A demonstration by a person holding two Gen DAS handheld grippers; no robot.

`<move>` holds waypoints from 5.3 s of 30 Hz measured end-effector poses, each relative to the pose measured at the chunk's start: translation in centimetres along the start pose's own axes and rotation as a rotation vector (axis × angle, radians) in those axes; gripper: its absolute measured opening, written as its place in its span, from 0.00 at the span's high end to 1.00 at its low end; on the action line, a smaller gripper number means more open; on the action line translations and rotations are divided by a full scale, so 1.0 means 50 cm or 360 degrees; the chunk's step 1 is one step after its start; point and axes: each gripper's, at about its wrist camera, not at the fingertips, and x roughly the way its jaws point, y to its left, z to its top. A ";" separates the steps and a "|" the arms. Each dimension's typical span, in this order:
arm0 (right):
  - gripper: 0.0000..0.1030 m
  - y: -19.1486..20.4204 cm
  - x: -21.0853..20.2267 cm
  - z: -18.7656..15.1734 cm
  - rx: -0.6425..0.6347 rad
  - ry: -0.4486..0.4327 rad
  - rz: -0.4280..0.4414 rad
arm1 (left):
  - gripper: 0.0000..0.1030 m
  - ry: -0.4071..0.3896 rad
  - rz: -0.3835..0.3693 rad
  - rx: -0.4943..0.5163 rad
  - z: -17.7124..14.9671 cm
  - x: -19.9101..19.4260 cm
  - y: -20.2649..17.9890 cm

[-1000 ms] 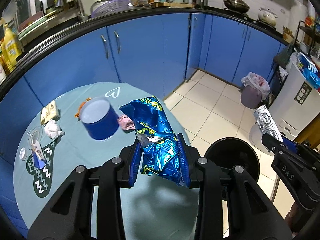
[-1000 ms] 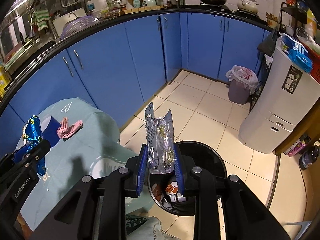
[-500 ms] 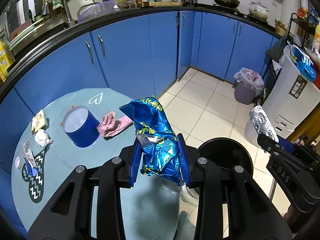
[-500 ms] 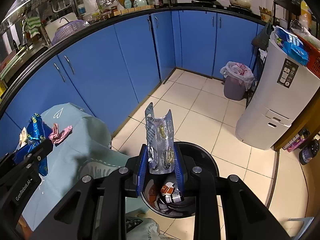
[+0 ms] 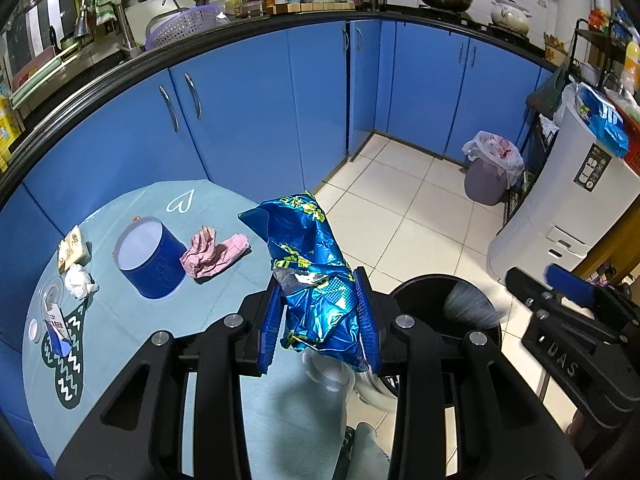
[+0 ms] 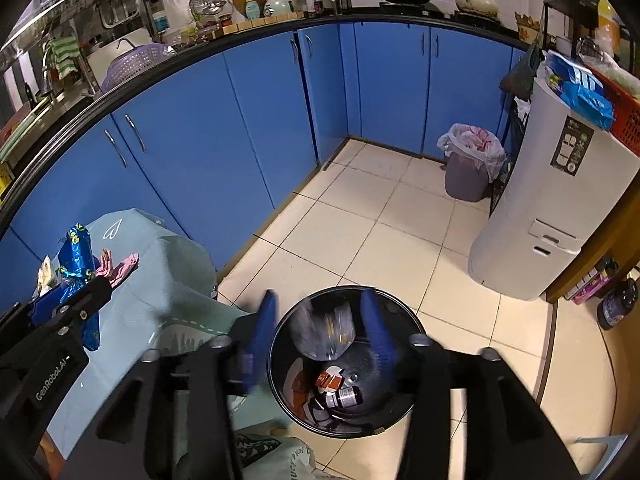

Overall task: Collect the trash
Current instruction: 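Open the right gripper to drop the blister pack into the bin, then lower the left gripper over the bin and release the blue wrapper, then move both grippers back over the table, then grasp the blue-printed cardboard sleeve with the left gripper while the right reaches the blue container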

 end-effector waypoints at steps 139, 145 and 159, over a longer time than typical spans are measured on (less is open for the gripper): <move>0.14 0.674 0.236 -0.008 -0.0872 0.0185 0.0330 | 0.27 0.0290 0.0593 -0.0993 -0.200 0.101 0.686; 0.30 0.671 0.232 -0.006 -0.0884 0.0148 0.0384 | 0.56 0.0277 0.0629 -0.0981 -0.190 0.105 0.692; 0.29 0.644 0.154 0.001 -0.0859 0.0022 0.0391 | 0.66 0.0197 0.0541 -0.0956 -0.168 0.053 0.669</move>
